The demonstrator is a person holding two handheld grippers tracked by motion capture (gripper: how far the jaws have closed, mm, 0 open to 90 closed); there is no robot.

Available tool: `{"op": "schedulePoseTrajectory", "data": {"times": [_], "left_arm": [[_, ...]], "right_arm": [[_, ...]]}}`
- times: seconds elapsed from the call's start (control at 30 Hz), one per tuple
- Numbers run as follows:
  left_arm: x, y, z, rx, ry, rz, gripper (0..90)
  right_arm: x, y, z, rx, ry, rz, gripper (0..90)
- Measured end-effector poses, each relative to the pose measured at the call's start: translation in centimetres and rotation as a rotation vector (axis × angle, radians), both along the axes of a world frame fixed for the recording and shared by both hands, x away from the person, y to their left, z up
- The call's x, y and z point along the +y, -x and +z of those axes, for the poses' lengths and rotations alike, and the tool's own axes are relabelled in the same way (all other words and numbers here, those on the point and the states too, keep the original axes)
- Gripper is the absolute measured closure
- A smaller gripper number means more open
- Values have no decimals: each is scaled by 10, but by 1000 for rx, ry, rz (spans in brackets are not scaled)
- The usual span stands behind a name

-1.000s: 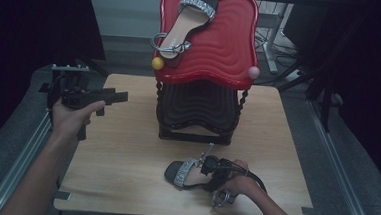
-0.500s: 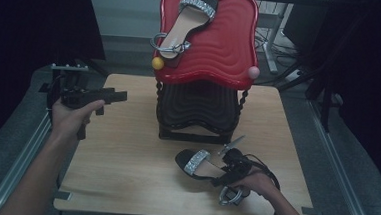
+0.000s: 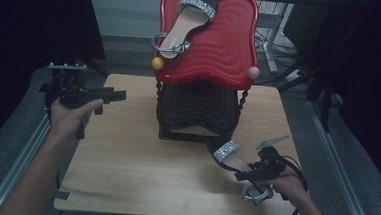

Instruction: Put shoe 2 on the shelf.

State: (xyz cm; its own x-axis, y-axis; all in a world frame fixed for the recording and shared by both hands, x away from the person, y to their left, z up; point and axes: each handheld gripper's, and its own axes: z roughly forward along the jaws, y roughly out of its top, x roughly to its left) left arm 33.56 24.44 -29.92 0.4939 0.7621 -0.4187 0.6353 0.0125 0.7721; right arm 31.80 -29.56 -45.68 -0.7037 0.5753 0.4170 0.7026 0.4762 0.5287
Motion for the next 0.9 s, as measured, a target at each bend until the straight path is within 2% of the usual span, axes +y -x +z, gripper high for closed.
{"op": "schedulePoseTrajectory", "data": {"times": [0.27,0.43,0.53,0.73,0.9], "left_arm": [[-1,0,-1,1,-3,-2,359],[-2,-1,-2,1,-9,-3,359],[-2,0,-3,1,-8,-3,358],[-1,0,-3,7,-5,3,358],[-2,-1,-3,8,-7,-1,358]], "right_arm": [[-47,0,21,-29,-62,-106,429],[-70,-4,33,-46,-88,-171,429],[-84,-9,38,-52,-124,-222,429],[-105,-17,48,-61,-177,-275,430],[-117,-23,66,-93,-206,-309,430]]}}
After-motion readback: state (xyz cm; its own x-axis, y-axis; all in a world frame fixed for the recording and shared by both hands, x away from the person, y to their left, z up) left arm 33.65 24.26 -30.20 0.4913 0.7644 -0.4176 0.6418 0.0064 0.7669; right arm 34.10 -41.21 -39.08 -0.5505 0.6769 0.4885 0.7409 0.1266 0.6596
